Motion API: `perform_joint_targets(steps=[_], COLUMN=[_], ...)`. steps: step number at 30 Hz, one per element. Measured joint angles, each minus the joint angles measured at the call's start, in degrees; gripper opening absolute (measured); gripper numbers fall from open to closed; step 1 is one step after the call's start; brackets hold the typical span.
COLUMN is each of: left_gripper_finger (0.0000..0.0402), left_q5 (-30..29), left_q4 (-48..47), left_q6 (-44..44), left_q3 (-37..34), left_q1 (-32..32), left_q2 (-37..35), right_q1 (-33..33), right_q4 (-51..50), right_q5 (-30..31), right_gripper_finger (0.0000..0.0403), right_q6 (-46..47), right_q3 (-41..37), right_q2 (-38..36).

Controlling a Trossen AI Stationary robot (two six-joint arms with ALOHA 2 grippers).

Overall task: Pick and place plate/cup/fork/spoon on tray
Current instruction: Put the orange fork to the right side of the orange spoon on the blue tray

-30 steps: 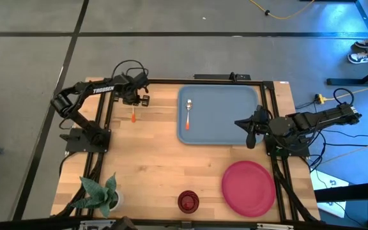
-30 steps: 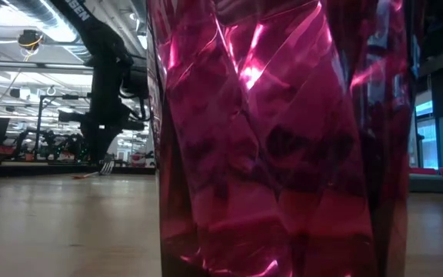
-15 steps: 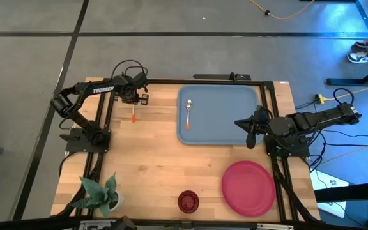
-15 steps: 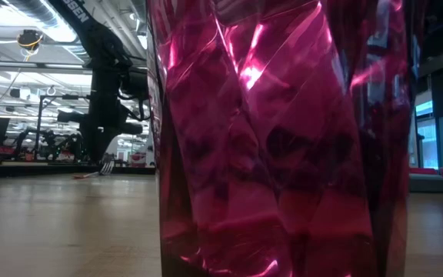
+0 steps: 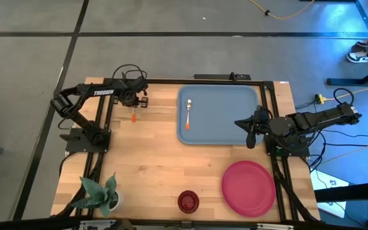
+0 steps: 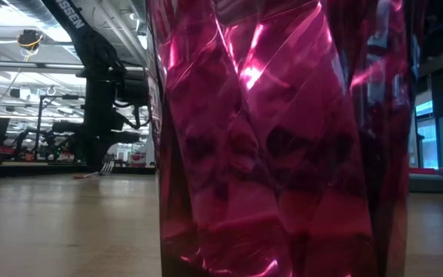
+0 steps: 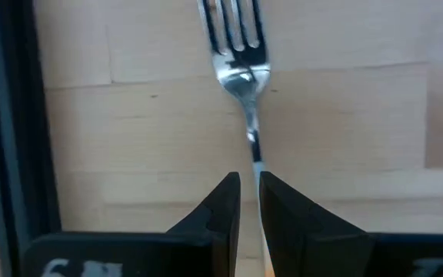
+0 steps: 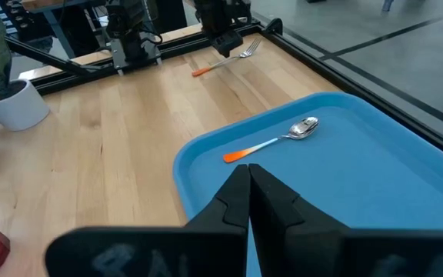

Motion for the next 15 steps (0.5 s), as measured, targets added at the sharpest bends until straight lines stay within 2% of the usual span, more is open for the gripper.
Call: perform_joint_targets(steps=[15], left_gripper_finger=[0.0045], left_q5=[-1.1], left_q4=[4.2], left_q6=[-0.1], left_q3=[-0.8], left_q1=[0.0], left_q2=[0.0], right_q1=[0.0], right_q4=[0.0], right_q5=[0.0], right_gripper_finger=[0.0007], right_q6=[0.1], right_q3=[0.0], right_q2=[0.0])
